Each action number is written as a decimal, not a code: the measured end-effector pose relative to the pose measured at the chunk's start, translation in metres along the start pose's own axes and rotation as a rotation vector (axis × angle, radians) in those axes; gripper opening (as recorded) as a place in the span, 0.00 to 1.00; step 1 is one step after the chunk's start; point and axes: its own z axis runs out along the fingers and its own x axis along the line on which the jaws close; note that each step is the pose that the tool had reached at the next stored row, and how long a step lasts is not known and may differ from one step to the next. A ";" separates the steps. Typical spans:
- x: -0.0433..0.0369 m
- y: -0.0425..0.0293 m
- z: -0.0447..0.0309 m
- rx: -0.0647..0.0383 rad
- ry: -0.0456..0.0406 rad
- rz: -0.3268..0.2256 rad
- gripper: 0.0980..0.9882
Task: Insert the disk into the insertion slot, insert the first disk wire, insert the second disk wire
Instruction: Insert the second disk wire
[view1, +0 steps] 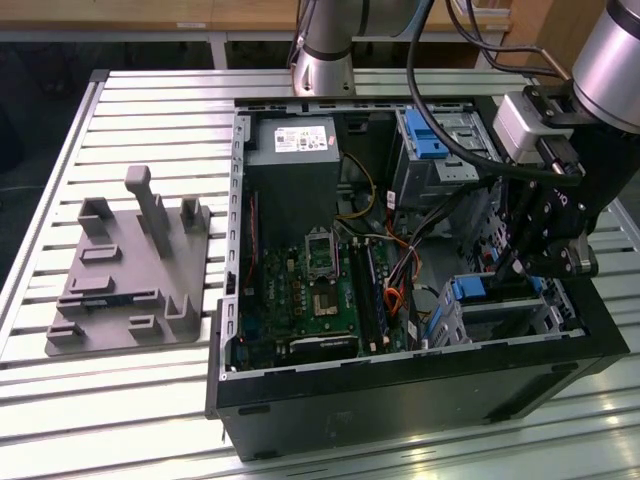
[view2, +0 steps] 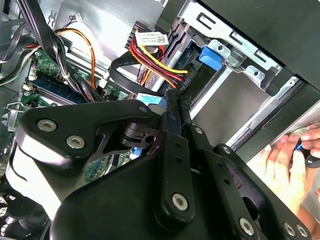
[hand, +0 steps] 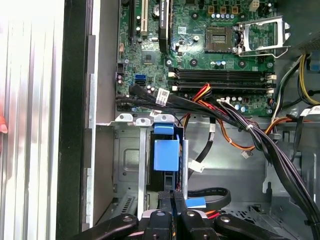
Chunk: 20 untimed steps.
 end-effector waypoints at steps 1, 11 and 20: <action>0.0000 0.0000 0.0000 0.000 0.0000 0.000 0.06; -0.0027 0.0019 -0.0018 0.000 0.0014 0.000 0.06; -0.0052 0.0025 -0.0079 0.000 0.0026 0.000 0.06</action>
